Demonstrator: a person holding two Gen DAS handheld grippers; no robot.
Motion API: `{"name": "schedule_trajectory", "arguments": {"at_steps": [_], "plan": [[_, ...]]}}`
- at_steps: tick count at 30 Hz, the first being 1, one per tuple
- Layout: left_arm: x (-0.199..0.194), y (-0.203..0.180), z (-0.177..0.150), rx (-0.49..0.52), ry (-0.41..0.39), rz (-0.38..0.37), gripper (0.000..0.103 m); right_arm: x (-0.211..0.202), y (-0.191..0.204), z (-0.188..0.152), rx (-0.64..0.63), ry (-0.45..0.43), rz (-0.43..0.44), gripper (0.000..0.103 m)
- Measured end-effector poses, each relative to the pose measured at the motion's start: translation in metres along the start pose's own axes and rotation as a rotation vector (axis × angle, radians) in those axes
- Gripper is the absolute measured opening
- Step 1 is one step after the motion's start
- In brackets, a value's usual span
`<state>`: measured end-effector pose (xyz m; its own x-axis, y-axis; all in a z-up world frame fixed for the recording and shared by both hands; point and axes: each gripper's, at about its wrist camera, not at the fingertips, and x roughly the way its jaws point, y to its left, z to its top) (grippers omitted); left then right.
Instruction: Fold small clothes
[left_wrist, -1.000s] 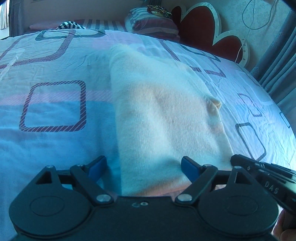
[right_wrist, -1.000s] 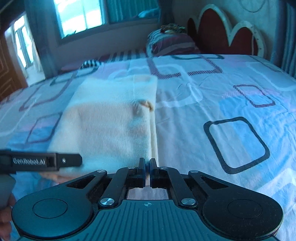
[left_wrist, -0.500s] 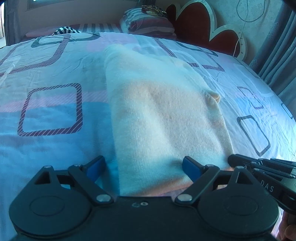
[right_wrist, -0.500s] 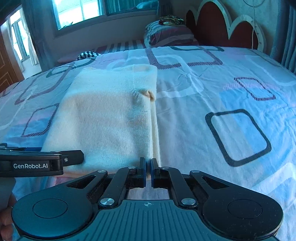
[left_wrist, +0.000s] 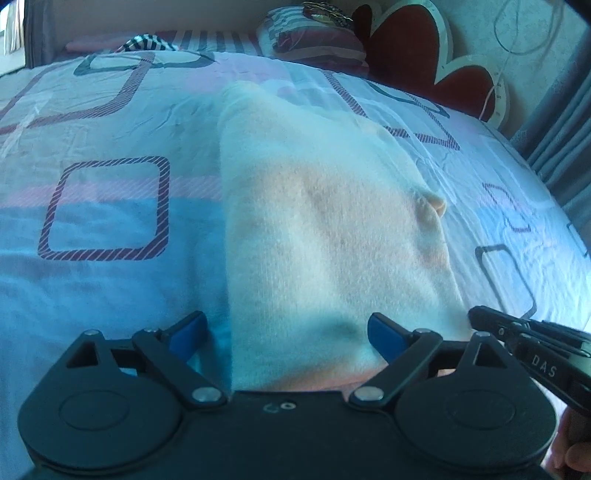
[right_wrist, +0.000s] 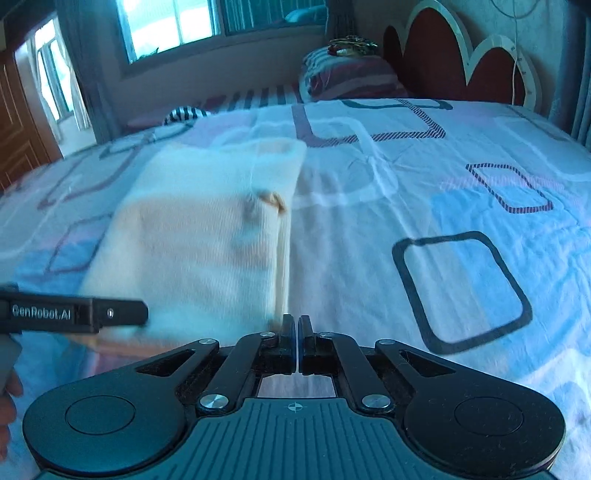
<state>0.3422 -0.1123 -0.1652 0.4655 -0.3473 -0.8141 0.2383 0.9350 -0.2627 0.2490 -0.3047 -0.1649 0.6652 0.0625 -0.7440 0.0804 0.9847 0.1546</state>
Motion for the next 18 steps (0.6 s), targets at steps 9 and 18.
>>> {"name": "schedule_trajectory", "arguments": {"at_steps": [9,18], "plan": [[-0.006,0.022,0.039,-0.110,-0.076,-0.003,0.094,0.010,-0.016,0.043,0.092,-0.069,0.111,0.063],[0.032,0.042,0.074,-0.243,-0.069,-0.117,0.093,0.074,-0.041,0.083,0.310,0.011,0.291,0.063]]}}
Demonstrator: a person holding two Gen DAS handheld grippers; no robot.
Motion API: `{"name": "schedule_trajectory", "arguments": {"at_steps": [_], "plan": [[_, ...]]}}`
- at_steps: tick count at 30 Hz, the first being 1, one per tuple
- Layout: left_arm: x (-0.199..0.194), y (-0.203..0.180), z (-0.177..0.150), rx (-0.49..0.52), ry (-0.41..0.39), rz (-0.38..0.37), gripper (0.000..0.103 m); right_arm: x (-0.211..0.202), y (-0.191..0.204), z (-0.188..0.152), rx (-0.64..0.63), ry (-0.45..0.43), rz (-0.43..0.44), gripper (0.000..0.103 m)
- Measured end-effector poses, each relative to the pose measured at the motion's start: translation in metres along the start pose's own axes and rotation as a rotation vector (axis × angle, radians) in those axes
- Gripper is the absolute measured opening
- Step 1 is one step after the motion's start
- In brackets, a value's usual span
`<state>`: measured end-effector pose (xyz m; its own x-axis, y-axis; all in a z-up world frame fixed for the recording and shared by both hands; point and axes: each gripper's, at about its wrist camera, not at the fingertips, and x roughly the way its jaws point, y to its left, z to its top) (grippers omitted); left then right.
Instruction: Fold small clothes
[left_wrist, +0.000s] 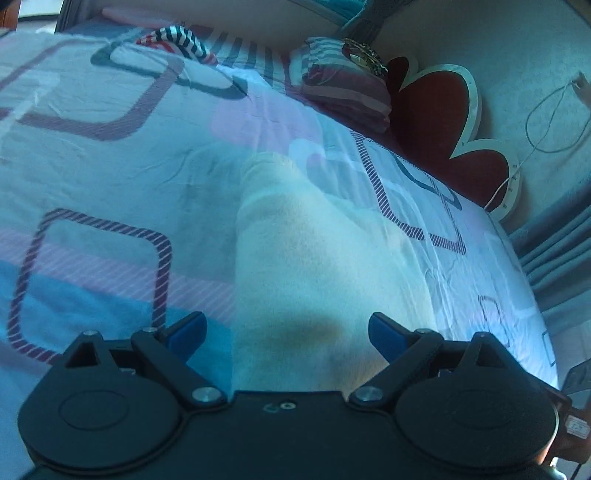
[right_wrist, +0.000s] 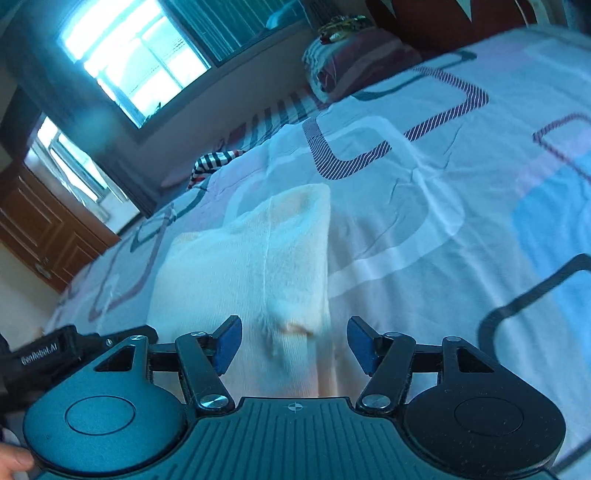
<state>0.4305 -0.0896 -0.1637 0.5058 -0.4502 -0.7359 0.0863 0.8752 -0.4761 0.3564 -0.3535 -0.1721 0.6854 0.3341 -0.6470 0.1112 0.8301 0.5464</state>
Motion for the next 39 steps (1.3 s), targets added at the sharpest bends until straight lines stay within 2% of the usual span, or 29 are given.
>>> {"name": "schedule_trajectory", "arguments": {"at_steps": [2,5,6,7,8,11,14,19,24,31,39], "plan": [[0.012,0.007,0.000,-0.035,0.041,-0.042,0.092,0.010,-0.005,0.005,0.026,0.014,0.018,0.064],[0.017,0.009,-0.005,-0.031,0.023,-0.076,0.090,0.024,-0.012,0.005,0.048,0.047,0.083,0.064],[0.017,0.007,-0.005,-0.023,0.019,-0.084,0.082,0.025,-0.012,0.004,0.044,0.039,0.090,0.063],[0.018,0.006,-0.006,-0.021,0.022,-0.092,0.074,0.026,-0.011,0.004,0.041,0.038,0.094,0.049],[0.018,0.006,-0.006,-0.024,0.018,-0.080,0.066,0.027,-0.010,0.004,0.042,0.046,0.098,0.042],[0.014,0.004,-0.006,-0.028,0.001,-0.079,0.049,0.026,-0.005,0.003,0.028,0.048,0.099,0.032],[0.004,-0.002,-0.004,0.000,-0.025,-0.076,0.038,0.016,0.011,0.002,-0.026,0.019,0.087,0.030],[-0.023,0.004,0.006,0.009,-0.070,-0.097,0.036,0.000,0.044,0.002,-0.082,-0.034,0.130,0.030],[-0.074,0.032,0.024,0.024,-0.135,-0.094,0.036,-0.002,0.099,-0.005,-0.116,-0.057,0.197,0.030],[-0.150,0.126,0.050,0.017,-0.207,-0.043,0.036,0.034,0.202,-0.043,-0.138,-0.039,0.283,0.030],[-0.204,0.248,0.083,0.038,-0.221,0.009,0.036,0.107,0.325,-0.112,-0.151,-0.017,0.301,0.030]]}}
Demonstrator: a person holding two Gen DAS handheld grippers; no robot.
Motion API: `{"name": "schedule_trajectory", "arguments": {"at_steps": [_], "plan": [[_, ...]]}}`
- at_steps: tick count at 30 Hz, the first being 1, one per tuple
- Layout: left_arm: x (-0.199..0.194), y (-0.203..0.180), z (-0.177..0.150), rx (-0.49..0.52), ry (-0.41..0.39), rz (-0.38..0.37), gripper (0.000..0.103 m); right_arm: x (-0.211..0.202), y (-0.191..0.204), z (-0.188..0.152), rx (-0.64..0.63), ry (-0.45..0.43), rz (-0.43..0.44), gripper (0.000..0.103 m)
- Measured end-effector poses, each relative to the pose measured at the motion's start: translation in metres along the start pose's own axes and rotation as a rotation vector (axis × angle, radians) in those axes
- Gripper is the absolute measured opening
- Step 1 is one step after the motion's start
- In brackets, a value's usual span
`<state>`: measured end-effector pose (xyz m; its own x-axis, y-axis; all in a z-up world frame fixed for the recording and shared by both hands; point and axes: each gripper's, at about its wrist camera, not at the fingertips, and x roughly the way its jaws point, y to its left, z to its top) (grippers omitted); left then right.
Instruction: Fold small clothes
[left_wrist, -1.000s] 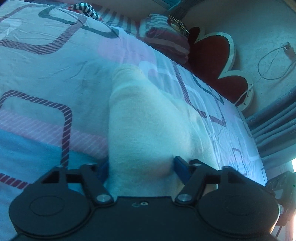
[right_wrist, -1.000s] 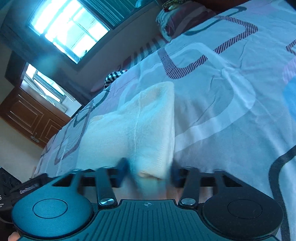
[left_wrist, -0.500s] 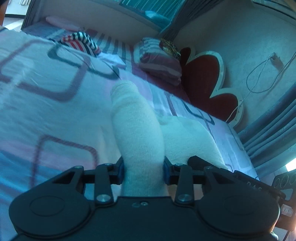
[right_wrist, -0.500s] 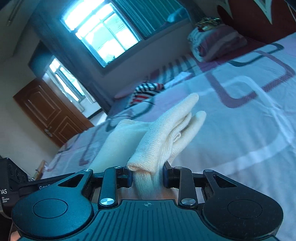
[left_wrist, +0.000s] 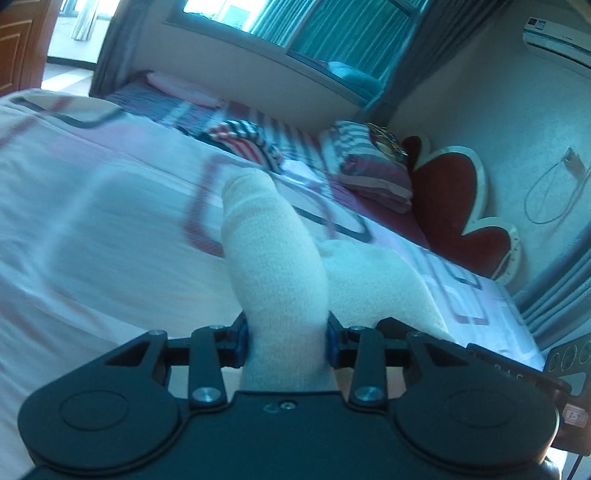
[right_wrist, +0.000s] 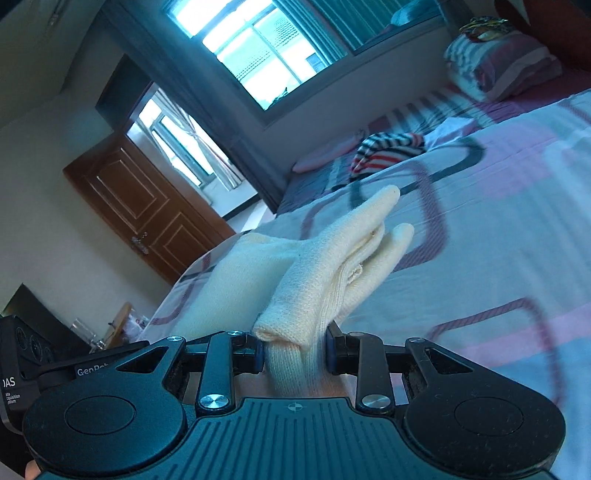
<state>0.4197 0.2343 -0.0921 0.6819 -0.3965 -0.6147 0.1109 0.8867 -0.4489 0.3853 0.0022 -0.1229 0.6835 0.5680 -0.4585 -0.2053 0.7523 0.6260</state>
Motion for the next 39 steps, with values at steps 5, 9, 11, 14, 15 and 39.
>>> {"name": "schedule_trajectory", "arguments": {"at_steps": [5,9,11,14,15,39], "plan": [[0.001,0.053,0.007,0.009,0.023,0.040,0.036,0.062,0.030,-0.027,0.006,0.047,-0.015,0.030],[0.016,0.091,-0.006,-0.012,0.078,0.054,0.048,0.092,0.016,-0.042,0.028,0.102,-0.069,0.030],[0.019,0.096,-0.012,-0.022,0.066,0.047,0.060,0.095,0.003,-0.048,0.047,0.118,-0.097,0.030],[0.021,0.100,-0.015,-0.055,0.061,0.045,0.068,0.094,-0.016,-0.049,0.137,0.119,-0.086,0.030],[0.020,0.101,-0.015,-0.057,0.064,0.047,0.068,0.094,-0.019,-0.048,0.157,0.122,-0.080,0.031],[0.052,0.114,0.028,-0.213,-0.001,0.140,0.051,0.142,-0.022,0.003,0.030,0.091,-0.233,0.014]]}}
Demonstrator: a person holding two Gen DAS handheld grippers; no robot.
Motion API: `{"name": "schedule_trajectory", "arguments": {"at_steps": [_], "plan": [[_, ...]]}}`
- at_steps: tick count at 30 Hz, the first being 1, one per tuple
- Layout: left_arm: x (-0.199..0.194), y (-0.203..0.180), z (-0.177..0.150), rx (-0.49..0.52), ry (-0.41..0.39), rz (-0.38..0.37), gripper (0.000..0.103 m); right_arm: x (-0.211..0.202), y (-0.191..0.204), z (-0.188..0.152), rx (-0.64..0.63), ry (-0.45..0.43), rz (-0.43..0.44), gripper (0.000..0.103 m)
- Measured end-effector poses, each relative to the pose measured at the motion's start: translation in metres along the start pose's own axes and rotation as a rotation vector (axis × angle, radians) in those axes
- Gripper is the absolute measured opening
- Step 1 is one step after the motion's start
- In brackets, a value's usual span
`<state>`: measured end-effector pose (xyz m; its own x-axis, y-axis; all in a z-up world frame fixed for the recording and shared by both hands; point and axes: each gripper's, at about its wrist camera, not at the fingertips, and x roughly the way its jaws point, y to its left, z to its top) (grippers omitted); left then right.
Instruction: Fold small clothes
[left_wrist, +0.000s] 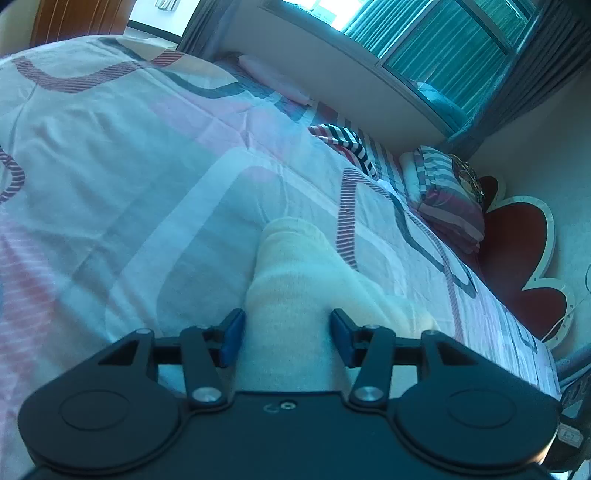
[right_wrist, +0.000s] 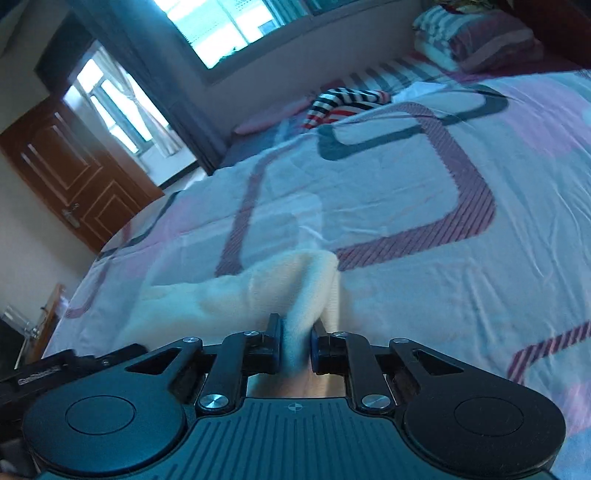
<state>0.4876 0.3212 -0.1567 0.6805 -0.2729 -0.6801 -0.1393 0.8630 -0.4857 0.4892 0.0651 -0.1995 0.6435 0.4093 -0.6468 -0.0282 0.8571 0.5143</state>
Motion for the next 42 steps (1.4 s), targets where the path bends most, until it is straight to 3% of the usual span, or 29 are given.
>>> {"name": "schedule_trajectory", "arguments": {"at_steps": [1,3,5,12,16,20,26,28,31,34,39,42], "plan": [[-0.007,-0.003,-0.001,0.023,-0.004,0.009,0.054,-0.005,0.000,-0.001,0.010,-0.007,-0.001,0.014],[-0.023,-0.007,-0.003,0.071,-0.019,0.022,0.072,-0.021,0.002,-0.005,0.003,-0.018,0.019,0.015],[-0.042,-0.007,-0.010,0.109,-0.044,0.026,0.077,-0.044,0.005,-0.011,-0.008,-0.022,0.051,0.016],[-0.086,0.015,-0.054,0.156,0.021,0.061,0.078,-0.109,0.011,-0.067,-0.051,0.053,0.106,0.025],[-0.095,0.022,-0.081,0.156,0.065,0.052,0.078,-0.122,0.011,-0.103,-0.043,0.101,0.096,0.026],[-0.098,0.017,-0.097,0.212,0.057,0.062,0.078,-0.126,0.009,-0.127,-0.010,0.123,0.086,0.026],[-0.099,0.014,-0.103,0.236,0.057,0.062,0.078,-0.123,0.026,-0.130,-0.042,0.113,0.068,0.026],[-0.100,0.014,-0.104,0.233,0.057,0.062,0.078,-0.119,0.021,-0.131,-0.013,0.101,0.049,0.026],[-0.100,0.012,-0.107,0.245,0.054,0.071,0.078,-0.113,0.013,-0.133,0.076,0.118,0.094,0.025],[-0.100,0.009,-0.107,0.250,0.058,0.076,0.078,-0.114,0.015,-0.129,0.072,0.126,0.095,0.007],[-0.102,0.003,-0.107,0.230,0.086,0.030,0.081,-0.141,0.019,-0.118,-0.024,0.063,0.057,0.005],[-0.094,0.001,-0.114,0.243,0.095,0.046,0.081,-0.130,0.012,-0.126,-0.032,0.135,0.013,0.005]]}}
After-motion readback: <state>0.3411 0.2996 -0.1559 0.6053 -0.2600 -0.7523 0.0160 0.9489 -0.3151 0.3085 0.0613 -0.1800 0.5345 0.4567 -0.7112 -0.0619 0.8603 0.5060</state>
